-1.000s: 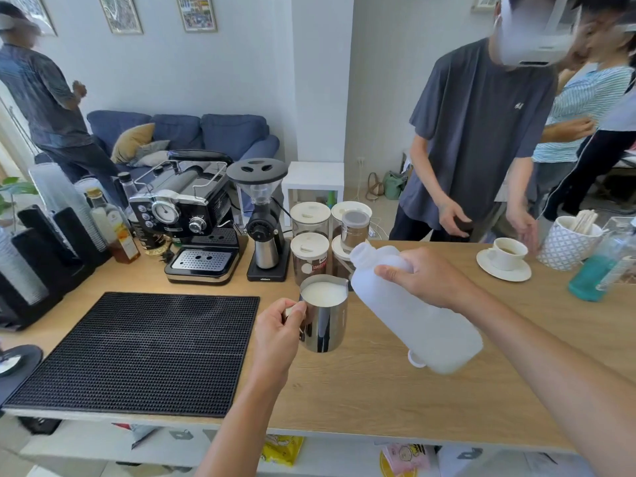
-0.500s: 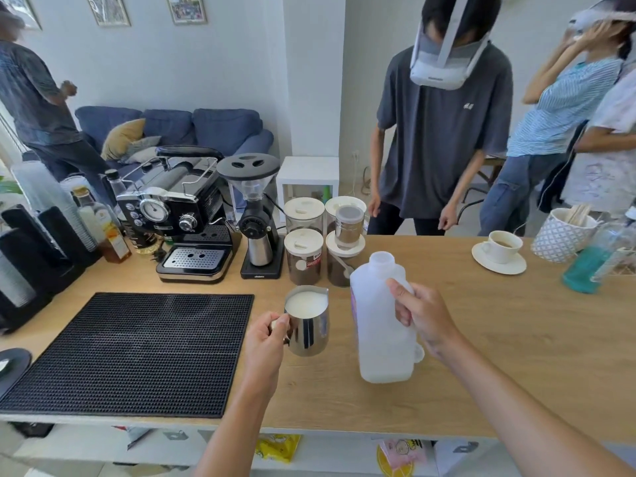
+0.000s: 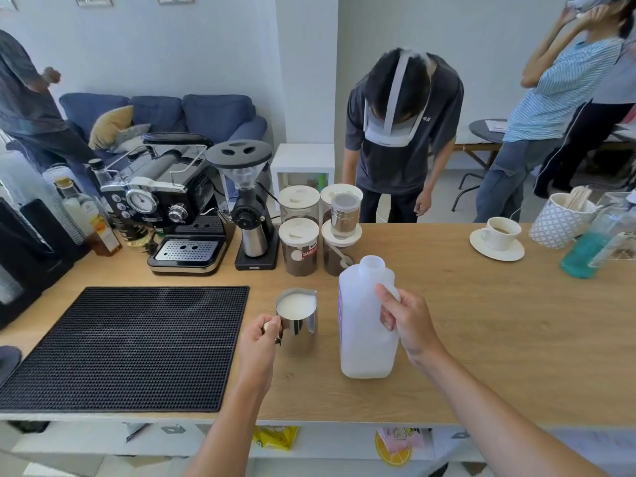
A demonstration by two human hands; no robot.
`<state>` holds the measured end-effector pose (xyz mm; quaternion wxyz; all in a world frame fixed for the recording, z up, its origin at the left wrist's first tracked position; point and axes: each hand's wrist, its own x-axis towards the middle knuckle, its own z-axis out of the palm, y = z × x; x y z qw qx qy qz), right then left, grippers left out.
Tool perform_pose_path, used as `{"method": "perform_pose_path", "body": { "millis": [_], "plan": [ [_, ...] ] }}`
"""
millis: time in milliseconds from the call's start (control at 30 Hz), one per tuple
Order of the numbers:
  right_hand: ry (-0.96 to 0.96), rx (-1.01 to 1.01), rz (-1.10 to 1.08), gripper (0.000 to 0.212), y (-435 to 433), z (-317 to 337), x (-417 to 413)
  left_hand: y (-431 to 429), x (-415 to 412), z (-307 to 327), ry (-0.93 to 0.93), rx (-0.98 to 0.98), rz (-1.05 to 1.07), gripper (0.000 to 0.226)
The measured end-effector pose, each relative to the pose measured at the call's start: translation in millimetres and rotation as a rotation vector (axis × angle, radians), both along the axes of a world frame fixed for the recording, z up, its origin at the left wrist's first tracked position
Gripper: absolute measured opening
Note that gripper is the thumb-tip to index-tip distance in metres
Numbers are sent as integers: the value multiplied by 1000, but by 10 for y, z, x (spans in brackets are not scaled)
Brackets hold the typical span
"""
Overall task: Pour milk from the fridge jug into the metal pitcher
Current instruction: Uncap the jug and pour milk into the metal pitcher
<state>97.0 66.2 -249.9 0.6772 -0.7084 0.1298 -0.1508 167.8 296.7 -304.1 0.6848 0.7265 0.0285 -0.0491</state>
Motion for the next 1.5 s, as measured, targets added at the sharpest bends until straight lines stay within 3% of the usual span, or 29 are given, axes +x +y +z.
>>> {"method": "perform_pose_path", "body": {
  "millis": [633,967,1267,1500],
  "plan": [
    [-40,-8,-11,51,43,-137,133,39,125,-258,-8,-9,-15,29],
    [-54,-33,6,51,19,-160,143,66,175,-375,15,-22,24,41],
    [-62,-66,22,50,38,-203,79,91,218,-423,75,37,22,25],
    [-62,-144,33,64,53,-218,19,108,253,-418,110,100,45,19]
  ]
}}
